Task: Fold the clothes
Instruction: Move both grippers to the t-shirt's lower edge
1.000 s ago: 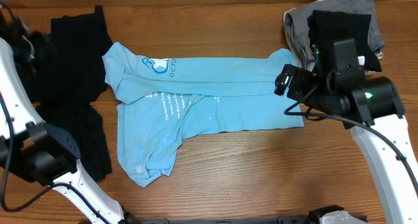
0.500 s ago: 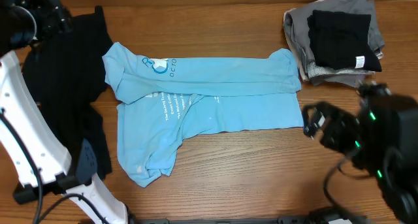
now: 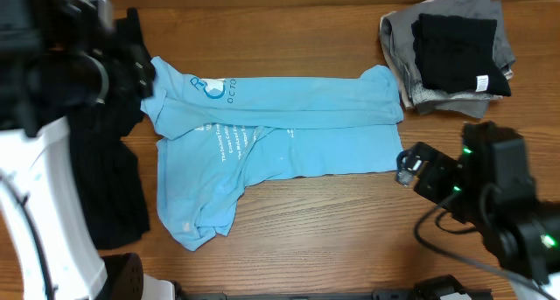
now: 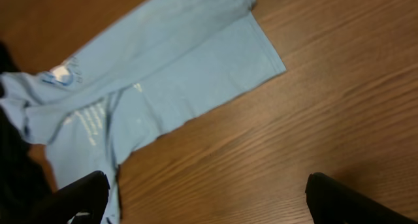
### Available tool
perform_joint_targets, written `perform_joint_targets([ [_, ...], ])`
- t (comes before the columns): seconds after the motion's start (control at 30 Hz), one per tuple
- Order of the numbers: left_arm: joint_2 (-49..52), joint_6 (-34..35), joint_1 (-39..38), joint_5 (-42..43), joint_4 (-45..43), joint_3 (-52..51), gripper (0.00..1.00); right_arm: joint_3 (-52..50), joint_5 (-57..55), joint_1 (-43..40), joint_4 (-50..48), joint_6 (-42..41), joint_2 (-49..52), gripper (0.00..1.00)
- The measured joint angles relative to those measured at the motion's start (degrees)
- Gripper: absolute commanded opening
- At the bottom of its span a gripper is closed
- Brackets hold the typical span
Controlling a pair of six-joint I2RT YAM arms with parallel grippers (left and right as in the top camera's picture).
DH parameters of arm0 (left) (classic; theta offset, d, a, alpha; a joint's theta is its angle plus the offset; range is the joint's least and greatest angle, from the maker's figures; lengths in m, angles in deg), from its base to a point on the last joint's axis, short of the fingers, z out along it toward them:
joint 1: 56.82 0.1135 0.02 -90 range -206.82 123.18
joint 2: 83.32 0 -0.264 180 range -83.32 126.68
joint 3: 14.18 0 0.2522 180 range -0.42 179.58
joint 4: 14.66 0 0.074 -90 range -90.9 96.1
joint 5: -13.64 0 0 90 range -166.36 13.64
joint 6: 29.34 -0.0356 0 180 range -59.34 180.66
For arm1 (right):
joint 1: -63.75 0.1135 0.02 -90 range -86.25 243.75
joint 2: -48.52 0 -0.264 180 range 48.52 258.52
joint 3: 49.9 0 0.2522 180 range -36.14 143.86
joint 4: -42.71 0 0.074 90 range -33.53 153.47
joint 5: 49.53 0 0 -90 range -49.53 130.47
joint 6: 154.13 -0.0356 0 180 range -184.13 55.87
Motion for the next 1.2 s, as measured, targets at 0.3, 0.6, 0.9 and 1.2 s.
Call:
perform_joint_targets([
  [0.3,1.7,0.0,-2.6,-0.9,-13.3,-30.6,0.70,-4.7,0.0,0.0,-4.8,-0.1,10.0,1.00],
  [0.6,1.7,0.1,-2.8,-1.3,-27.7,-55.4,0.66,-4.7,1.4,-3.9,-7.4,1.8,16.0,1.00],
  [0.9,-1.2,0.7,-6.3,-2.0,-33.1,-67.6,0.63,-4.7,7.9,-13.6,-9.4,6.7,20.0,1.00],
  [1.2,-16.3,8.0,-15.7,-7.2,-29.9,-69.1,0.73,-6.4,10.6,-14.2,-9.6,8.6,22.0,1.00],
])
